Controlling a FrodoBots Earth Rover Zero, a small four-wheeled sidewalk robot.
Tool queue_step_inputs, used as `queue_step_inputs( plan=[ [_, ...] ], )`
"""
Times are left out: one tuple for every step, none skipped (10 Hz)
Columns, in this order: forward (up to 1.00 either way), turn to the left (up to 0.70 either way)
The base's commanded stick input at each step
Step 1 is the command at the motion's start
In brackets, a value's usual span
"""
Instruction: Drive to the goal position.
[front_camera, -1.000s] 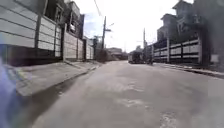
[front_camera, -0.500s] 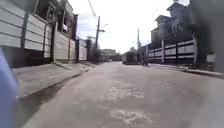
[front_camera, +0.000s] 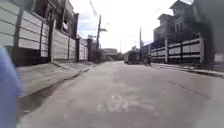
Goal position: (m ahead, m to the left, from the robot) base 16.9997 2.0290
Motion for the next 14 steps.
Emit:
queue_step_inputs(
  plan=[
    [0.75, 0.00],
    [0.85, 0.00],
    [0.85, 0.00],
    [0.87, 0.00],
    [0.98, 0.00],
    [1.00, 0.00],
    [1.00, 0.00],
    [1.00, 0.00],
    [1.00, 0.00],
    [1.00, 0.00],
    [1.00, 0.00],
    [1.00, 0.00],
    [1.00, 0.00],
    [1.00, 0.06]
  ],
)
